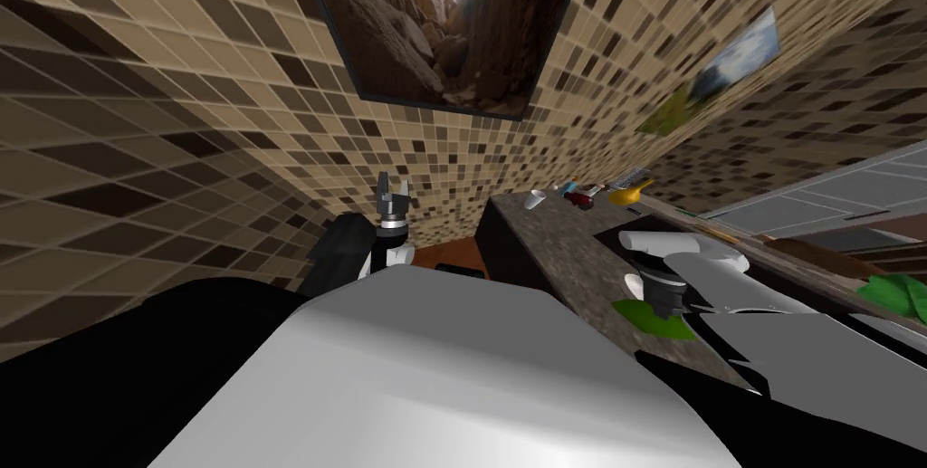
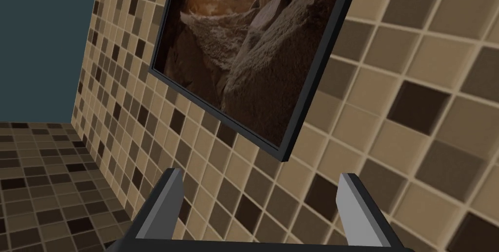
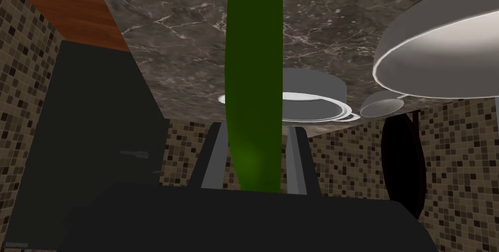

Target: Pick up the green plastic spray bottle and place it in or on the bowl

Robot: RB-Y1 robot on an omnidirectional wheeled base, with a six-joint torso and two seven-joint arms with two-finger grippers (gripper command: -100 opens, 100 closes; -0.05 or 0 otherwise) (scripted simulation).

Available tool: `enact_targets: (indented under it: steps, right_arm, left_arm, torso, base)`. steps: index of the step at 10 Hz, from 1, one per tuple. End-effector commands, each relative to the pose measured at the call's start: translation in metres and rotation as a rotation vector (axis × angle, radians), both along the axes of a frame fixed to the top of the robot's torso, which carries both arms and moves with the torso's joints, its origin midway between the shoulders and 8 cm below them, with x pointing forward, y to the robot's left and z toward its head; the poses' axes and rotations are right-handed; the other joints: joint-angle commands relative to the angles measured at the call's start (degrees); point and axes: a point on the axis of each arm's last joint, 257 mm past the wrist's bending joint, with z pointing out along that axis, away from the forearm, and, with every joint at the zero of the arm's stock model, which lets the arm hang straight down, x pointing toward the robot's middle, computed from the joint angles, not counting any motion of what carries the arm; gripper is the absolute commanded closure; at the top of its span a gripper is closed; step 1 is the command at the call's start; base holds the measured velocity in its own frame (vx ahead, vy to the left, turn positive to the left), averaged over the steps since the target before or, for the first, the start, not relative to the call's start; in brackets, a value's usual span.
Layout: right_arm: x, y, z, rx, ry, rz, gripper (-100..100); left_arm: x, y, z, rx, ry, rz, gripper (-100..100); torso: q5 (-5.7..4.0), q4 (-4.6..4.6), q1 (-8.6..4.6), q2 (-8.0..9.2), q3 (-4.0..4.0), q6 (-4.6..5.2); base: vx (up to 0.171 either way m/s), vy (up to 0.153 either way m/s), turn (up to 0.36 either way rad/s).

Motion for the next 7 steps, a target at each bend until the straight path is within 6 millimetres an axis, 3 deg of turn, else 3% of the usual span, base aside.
enact_targets:
  steps: [1, 6, 7]
  right_arm:
    - [-0.022, -0.009, 0.015, -0.022, 0.011, -0.075, 100]
    - [-0.079, -0.03, 0.059, -0.102, 0.033, -0.283, 100]
    - [-0.077, -0.029, 0.058, -0.101, 0.032, -0.276, 100]
  left_arm:
    - [0.0, 0.0, 0.0, 0.0, 0.0, 0.0, 0]
    - [0.0, 0.0, 0.0, 0.0, 0.0, 0.0, 0]
    - [0.0, 0.0, 0.0, 0.0, 0.0, 0.0, 0]
  torso:
    - [0.0, 0.0, 0.0, 0.0, 0.0, 0.0]
    - [0.1, -0.02, 0.07, -0.11, -0.06, 0.15]
    - [0.12, -0.02, 0.1, -0.12, -0.06, 0.21]
  base:
    - [-0.032, -0.126, 0.366]
    - [-0.027, -0.136, 0.257]
    - [-0.019, -0.102, 0.038]
